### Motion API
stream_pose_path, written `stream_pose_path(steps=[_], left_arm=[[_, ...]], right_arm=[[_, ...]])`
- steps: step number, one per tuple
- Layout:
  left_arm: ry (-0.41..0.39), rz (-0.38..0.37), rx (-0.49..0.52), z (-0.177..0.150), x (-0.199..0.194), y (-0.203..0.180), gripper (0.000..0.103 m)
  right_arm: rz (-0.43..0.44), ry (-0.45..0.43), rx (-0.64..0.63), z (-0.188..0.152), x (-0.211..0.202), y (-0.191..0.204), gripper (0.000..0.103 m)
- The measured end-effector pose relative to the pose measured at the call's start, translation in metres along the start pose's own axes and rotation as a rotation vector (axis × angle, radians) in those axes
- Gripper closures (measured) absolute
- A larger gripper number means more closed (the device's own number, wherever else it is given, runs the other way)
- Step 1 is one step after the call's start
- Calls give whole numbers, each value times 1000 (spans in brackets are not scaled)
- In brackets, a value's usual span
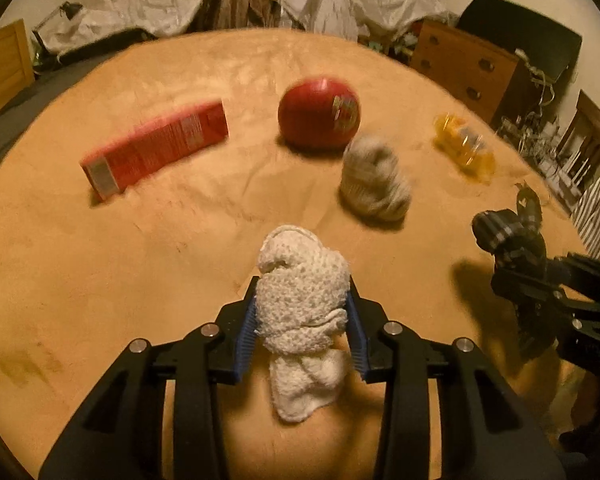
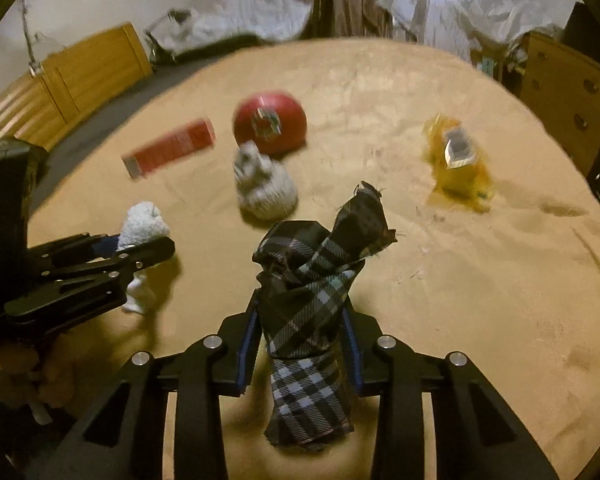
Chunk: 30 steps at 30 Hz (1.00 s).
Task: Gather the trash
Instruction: 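Lift and carry the plaid cloth and white sock over the white bucket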
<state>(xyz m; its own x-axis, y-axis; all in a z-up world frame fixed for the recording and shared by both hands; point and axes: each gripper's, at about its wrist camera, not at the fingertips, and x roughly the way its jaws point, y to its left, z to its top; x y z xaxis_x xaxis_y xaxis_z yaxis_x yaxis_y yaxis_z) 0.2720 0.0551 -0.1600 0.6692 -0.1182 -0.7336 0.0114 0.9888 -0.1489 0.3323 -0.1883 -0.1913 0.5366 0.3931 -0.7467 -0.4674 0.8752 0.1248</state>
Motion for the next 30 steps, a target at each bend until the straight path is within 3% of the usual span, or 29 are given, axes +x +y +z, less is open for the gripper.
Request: stream_pose_path(steps=[7, 15, 25, 30], left_arm=[[-167, 2, 1, 5, -80, -24, 66], [-316, 57, 12, -6, -150, -54, 66], [-436, 108, 13, -13, -198, -70, 66], [-443, 109, 15, -13, -201, -72, 66]], right_arm=[[-38, -193, 12, 0, -72, 21, 66], [-64, -405, -7, -7, -160, 57, 66], [-109, -527, 5, -40, -217, 79, 65], [-115, -548, 10, -48, -231, 83, 65]])
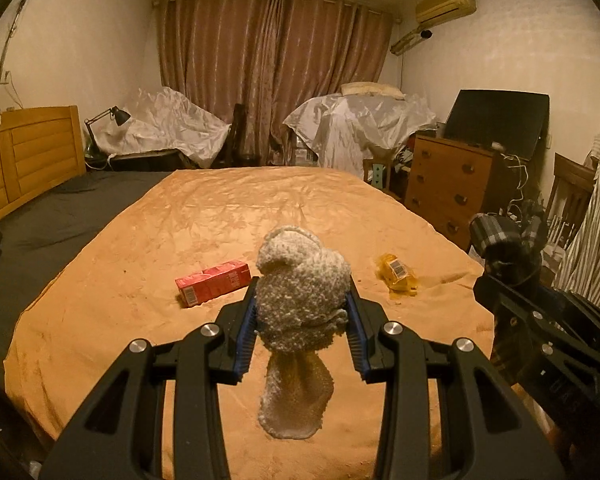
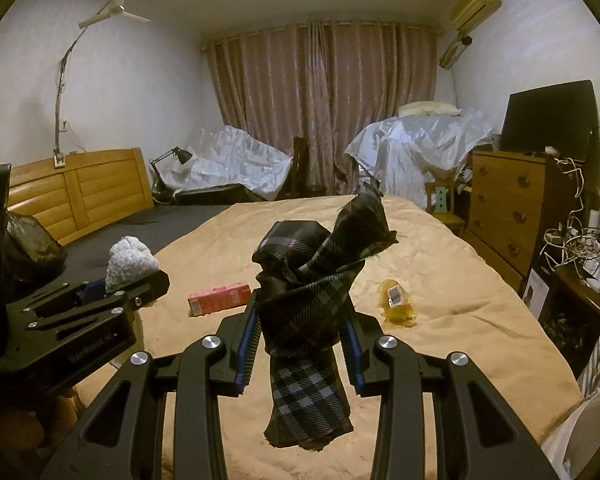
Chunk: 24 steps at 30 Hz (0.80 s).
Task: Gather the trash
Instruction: 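Lift and carry the plaid cloth and white sock over the white bucket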
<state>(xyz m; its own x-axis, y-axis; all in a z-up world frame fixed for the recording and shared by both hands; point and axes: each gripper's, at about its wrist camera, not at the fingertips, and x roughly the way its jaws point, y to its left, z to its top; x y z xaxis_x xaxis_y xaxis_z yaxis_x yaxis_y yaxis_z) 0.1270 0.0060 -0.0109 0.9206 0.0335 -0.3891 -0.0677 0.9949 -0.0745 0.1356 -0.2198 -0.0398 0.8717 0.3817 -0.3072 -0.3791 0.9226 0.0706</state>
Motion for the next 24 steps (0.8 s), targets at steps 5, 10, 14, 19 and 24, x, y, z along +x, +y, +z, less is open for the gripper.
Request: stream_pose_path(steps=[5, 10, 14, 19, 24], left_arm=[[-3, -6, 7, 0, -6, -2, 66], [-8, -31, 25, 3, -7, -12, 66], [-3, -78, 53, 5, -4, -36, 66], [18, -155, 91, 4, 4, -75, 66], [21, -224, 125, 2, 5, -110, 66]], right_arm=[[-3, -1, 1, 0, -6, 1, 65], [-26, -4, 9, 4, -21, -14, 65], [-64, -2, 24, 7, -36, -38, 65], [-132, -2, 37, 6, -62, -78, 65], [-205, 0, 58, 4, -94, -121, 65]])
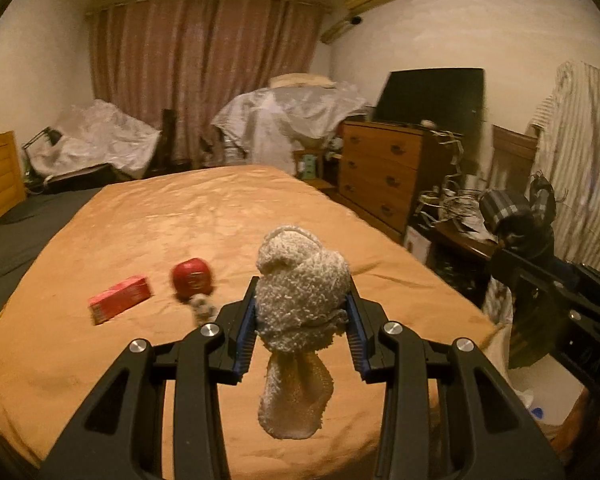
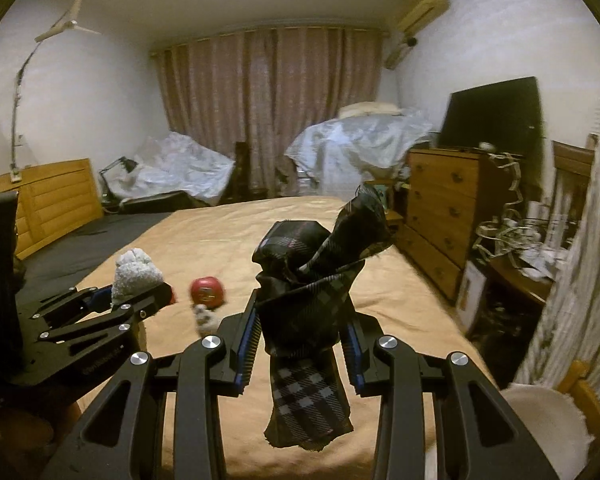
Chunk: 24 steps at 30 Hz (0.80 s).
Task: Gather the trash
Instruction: 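Lift and carry the plaid cloth and white sock over the white bucket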
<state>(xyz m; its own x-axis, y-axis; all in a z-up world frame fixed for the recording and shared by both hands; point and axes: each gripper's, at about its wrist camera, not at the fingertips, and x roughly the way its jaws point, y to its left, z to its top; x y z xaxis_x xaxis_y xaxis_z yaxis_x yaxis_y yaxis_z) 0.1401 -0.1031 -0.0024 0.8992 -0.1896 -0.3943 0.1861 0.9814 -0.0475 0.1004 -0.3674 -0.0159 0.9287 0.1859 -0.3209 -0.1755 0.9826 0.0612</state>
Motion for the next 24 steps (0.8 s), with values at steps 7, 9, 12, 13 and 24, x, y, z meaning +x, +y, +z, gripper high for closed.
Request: stream_pose_path(steps=[7, 9, 12, 13, 24], left_arm=[[6, -96, 43, 3, 10, -53, 66], [12, -122, 59, 3, 13, -69, 66], [27, -165, 81, 3, 20, -96, 66], [36, -185, 90, 2, 23, -107, 66], [140, -344, 160, -11, 49, -198, 66]], right_arm=[[-100, 16, 41, -8, -37, -74, 65], [-124, 23, 48, -11, -46, -91, 65], [-165, 37, 60, -14, -58, -119, 65], [-179, 45, 65, -16, -63, -129, 65], [-277, 209, 166, -43, -97, -242, 65]])
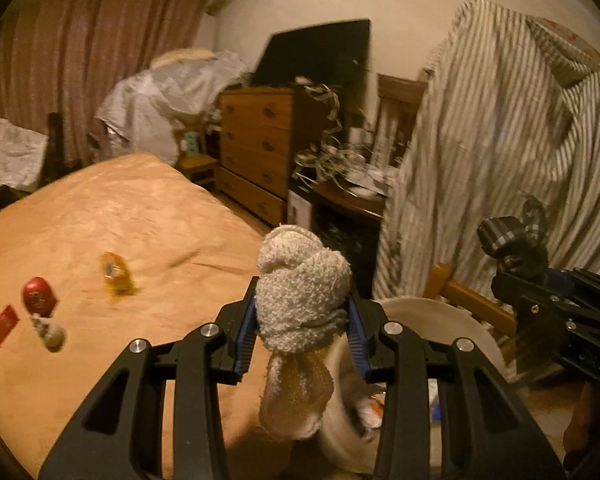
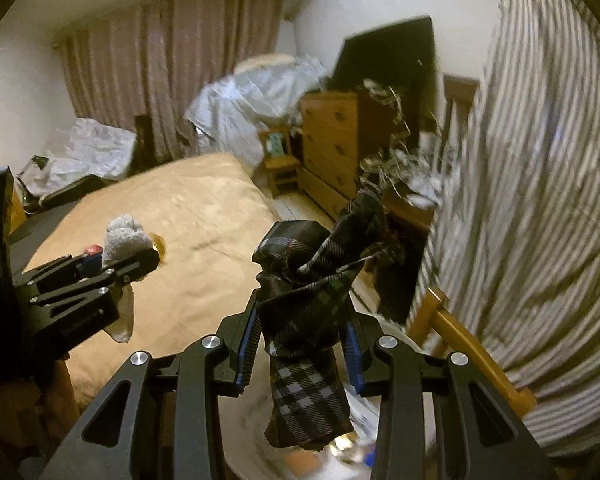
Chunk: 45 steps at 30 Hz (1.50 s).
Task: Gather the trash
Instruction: 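Lift and carry the plaid cloth and white sock over the white bucket, then open both tools to drop the sock and plaid cloth into the bucket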
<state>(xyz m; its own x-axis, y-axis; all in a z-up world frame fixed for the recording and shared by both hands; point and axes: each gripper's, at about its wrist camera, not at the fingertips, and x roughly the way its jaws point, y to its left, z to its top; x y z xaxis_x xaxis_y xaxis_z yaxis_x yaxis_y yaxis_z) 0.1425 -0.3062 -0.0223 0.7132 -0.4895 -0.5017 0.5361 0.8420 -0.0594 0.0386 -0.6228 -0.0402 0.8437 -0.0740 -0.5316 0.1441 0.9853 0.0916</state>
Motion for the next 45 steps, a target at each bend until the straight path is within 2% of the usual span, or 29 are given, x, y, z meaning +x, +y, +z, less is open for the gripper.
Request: stream_pose_path(steps=[9, 12, 16, 23, 42, 44, 45], left_arm=[[147, -101, 56, -13, 46, -47, 65], [196, -117, 74, -20, 60, -57, 65], [244, -119, 103, -29, 75, -67, 65], [275, -111, 120, -38, 84, -74, 65], [269, -103, 116, -33, 85, -70, 65], [272, -102, 112, -33, 86, -67, 61], [271, -99, 113, -34, 86, -67, 53]], right_arm=[[6, 229, 84, -14, 42, -81, 65], [18, 289, 99, -19, 58, -97, 65], [33, 342, 101, -23, 73, -98, 65], [43, 363, 108, -33, 76, -91, 65], [56, 356, 115, -35, 79, -84, 64], [59, 356, 114, -35, 80, -85, 57], [59, 354, 114, -35, 80, -84, 55]])
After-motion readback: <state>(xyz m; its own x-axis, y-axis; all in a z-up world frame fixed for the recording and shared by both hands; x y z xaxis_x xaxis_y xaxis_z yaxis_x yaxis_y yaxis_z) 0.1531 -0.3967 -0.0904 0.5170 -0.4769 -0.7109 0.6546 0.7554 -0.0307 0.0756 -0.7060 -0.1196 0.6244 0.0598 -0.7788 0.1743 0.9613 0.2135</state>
